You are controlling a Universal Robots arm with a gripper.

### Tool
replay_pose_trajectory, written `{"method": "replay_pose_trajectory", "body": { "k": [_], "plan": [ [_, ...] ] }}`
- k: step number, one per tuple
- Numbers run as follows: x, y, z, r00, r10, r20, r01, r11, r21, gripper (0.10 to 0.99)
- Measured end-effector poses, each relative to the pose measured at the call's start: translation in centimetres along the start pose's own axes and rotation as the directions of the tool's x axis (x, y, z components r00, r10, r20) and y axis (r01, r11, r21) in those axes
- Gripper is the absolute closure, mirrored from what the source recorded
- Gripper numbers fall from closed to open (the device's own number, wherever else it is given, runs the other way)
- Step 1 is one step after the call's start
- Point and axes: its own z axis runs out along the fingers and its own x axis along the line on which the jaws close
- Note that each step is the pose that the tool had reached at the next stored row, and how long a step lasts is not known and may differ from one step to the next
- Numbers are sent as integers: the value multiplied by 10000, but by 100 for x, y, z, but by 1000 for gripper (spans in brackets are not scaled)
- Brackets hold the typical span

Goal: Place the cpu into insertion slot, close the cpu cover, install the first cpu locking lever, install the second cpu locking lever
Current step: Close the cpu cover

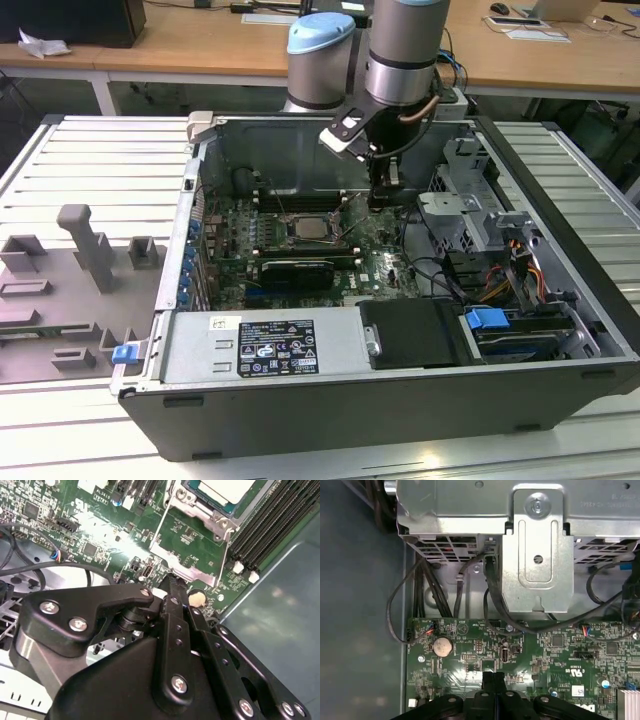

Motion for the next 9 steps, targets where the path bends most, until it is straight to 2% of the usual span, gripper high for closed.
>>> {"method": "replay_pose_trajectory", "body": {
  "k": [3,9],
  "plan": [
    [0,-59,0,10000,2,-1,-2,10000,1,980],
    [1,-97,-1,10000,1,-1,-1,10000,0,980]
  ]
}}
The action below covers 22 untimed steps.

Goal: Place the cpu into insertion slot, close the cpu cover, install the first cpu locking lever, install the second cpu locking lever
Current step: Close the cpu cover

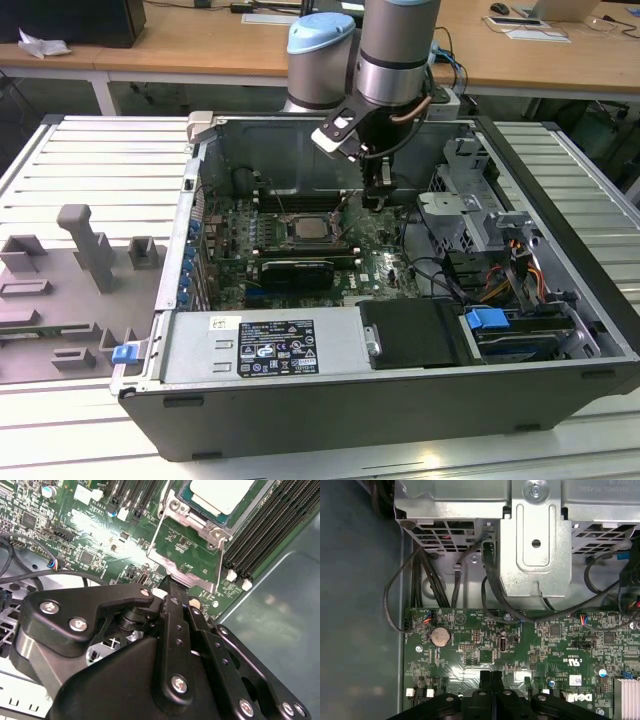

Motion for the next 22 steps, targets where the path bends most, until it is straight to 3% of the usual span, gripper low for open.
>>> {"method": "replay_pose_trajectory", "body": {
  "k": [22],
  "plan": [
    [1,-102,-4,10000,-1,0,1,10000,0,980]
  ]
}}
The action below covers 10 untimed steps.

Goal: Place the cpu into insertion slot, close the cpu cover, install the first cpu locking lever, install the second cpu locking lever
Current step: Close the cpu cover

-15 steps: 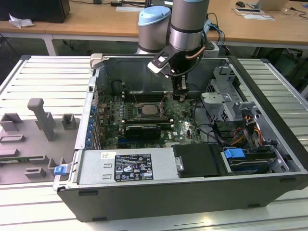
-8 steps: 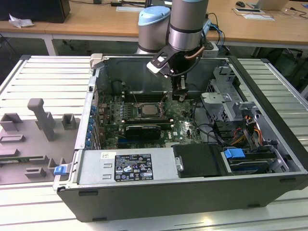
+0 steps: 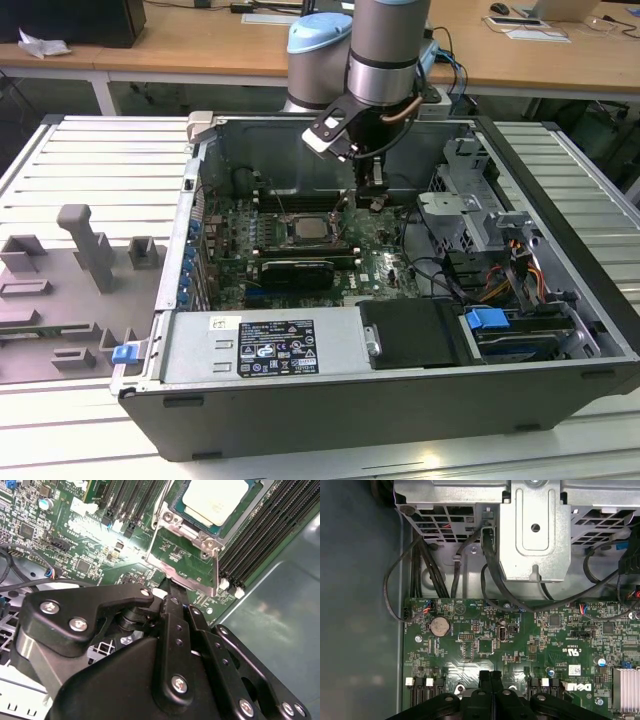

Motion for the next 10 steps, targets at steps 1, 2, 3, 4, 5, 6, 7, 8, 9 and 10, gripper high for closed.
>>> {"method": "replay_pose_trajectory", "body": {
  "k": [1,2,3,4,5,6,7,8,9,10],
  "plan": [
    [0,-4,0,10000,1,0,-1,10000,0,980],
    [0,-7,0,10000,1,0,-1,10000,0,980],
    [0,-9,0,10000,1,0,-1,10000,0,980],
    [0,-13,-1,10000,1,0,-1,10000,0,980],
    [0,-19,-1,10000,0,0,0,10000,0,980],
    [0,-24,-1,10000,2,0,-2,10000,0,980],
    [0,-30,-1,10000,1,0,-1,10000,0,980],
    [0,-35,-1,10000,0,0,0,10000,0,980],
    [0,-41,-2,10000,1,0,-1,10000,0,980],
    [0,-46,-2,10000,0,0,0,10000,0,980]
  ]
}}
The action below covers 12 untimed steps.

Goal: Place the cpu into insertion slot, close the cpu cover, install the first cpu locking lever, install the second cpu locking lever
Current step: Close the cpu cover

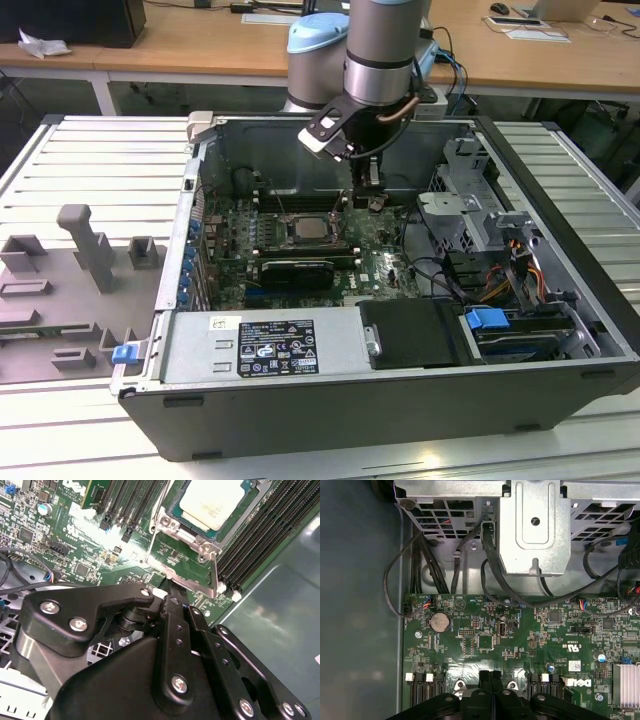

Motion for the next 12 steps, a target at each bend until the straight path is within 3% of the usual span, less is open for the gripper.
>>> {"method": "replay_pose_trajectory", "body": {
  "k": [12],
  "plan": [
    [0,-66,-3,10000,0,0,0,10000,0,980]
  ]
}}
